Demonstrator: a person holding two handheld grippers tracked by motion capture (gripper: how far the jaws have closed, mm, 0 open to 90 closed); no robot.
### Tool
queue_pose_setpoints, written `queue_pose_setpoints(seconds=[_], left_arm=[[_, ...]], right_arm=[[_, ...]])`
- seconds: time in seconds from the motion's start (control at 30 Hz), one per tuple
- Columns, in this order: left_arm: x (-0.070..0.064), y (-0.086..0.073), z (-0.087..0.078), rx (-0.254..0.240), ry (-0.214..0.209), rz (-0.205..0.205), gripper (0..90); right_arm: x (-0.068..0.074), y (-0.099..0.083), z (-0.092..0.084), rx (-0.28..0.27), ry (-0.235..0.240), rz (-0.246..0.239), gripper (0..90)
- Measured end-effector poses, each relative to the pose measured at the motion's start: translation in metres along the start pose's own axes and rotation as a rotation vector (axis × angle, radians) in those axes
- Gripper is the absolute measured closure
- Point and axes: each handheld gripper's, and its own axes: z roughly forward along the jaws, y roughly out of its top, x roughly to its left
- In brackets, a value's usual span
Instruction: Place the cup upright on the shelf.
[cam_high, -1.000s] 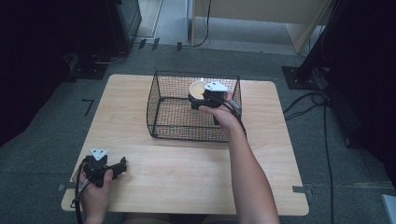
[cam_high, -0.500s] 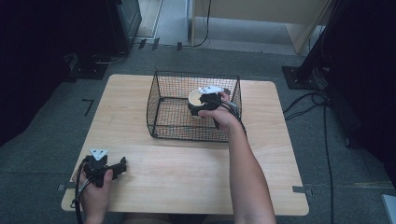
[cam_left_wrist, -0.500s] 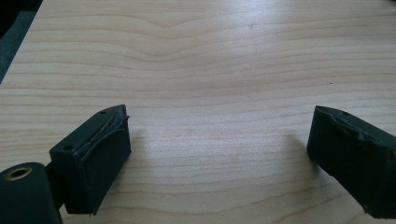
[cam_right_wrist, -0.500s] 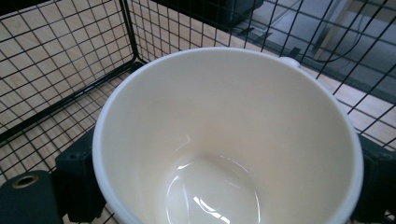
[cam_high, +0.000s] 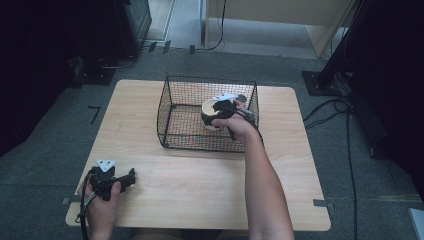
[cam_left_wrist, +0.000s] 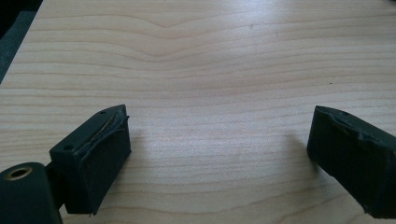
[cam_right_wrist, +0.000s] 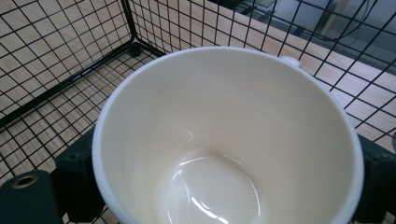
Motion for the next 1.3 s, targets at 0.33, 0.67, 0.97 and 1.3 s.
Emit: queue_pose_setpoints(seconds=[0.33,0.67,0.97,1.3], left_arm=[[0.0,0.0,0.0,0.0,0.0,0.0,6.4],[0.0,0.0,0.0,0.0,0.0,0.0,6.4],[0.0,0.0,0.0,0.0,0.0,0.0,6.4],[0.0,0.0,0.0,0.0,0.0,0.0,6.4]], right_arm=[[0.0,0.002,0.0,0.038,-0.022,0.055,0.0],[0.0,0.009,-0.006,-0.021,-0.053,0.053,0.0],[0.005,0.024,-0.025,-0.104,-0.048,0.05,0.0],[0.022,0.044,-0.058,-0.184,-0.025,0.031,0.0]])
